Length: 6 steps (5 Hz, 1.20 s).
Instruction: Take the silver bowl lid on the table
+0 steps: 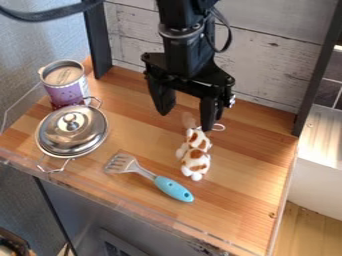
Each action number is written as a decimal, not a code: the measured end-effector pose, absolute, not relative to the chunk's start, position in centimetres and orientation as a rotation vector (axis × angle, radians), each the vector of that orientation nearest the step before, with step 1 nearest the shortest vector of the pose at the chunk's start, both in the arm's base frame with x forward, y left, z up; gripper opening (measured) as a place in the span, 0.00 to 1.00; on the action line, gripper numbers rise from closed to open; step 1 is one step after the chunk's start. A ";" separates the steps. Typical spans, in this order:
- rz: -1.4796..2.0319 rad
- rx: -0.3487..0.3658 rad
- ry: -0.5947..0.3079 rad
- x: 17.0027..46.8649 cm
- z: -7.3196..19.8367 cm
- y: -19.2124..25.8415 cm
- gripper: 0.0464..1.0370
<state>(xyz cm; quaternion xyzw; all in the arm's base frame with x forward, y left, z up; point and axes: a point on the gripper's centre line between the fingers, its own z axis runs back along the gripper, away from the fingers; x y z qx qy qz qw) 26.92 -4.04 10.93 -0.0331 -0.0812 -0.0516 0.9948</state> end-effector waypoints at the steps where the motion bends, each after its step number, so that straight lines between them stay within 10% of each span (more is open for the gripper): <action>1: -0.103 -0.070 -0.143 26.8 10.4 -4.1 0.96; 6: 0.276 0.051 -0.190 26.4 11.3 10.7 0.96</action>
